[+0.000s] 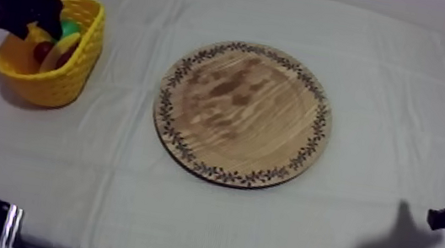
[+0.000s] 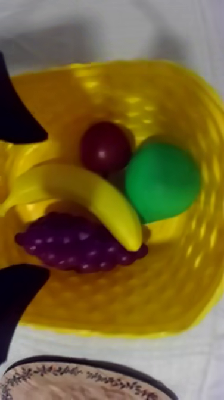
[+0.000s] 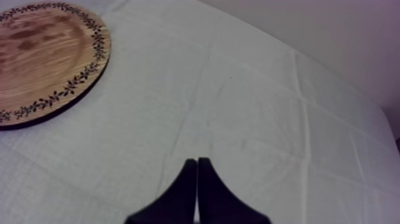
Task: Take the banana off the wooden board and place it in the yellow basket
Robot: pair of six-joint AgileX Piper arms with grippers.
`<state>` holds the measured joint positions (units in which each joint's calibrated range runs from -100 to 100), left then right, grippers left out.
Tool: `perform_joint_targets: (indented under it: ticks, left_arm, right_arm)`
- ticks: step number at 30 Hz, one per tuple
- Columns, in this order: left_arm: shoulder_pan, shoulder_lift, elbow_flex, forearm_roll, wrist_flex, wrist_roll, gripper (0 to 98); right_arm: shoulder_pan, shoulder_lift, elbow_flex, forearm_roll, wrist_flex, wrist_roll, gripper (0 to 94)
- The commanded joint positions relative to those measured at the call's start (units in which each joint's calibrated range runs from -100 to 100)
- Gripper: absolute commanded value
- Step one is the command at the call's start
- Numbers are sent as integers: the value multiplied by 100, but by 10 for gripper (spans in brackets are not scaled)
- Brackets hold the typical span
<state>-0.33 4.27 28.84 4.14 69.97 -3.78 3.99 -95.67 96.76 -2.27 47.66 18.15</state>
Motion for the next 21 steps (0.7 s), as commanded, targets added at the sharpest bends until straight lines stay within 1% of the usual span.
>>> perform_joint_targets:
  ticks: [1, 4, 7, 13, 18, 21]
  left_arm:
    - [35, -519, 367, 3, -193, 56, 593]
    - [98, -1121, 838, 17, -464, 102, 536]
    - [112, -1768, 1342, 92, -728, 58, 511]
    - [100, -3036, 2363, 273, -1288, -136, 437]
    - [63, -4264, 3375, 473, -1910, -388, 369]
    - [39, -5049, 4039, 539, -2322, -390, 327]
  right_arm:
    - [-1, 0, 1, 0, 0, -6, 3]
    - [-1, 0, 1, 0, 0, -6, 3]
    - [-1, 0, 1, 0, 0, -6, 3]
    - [-1, 0, 1, 0, 0, -6, 3]
    - [-1, 0, 1, 0, 0, -6, 3]
    - [-1, 0, 1, 0, 0, -6, 3]
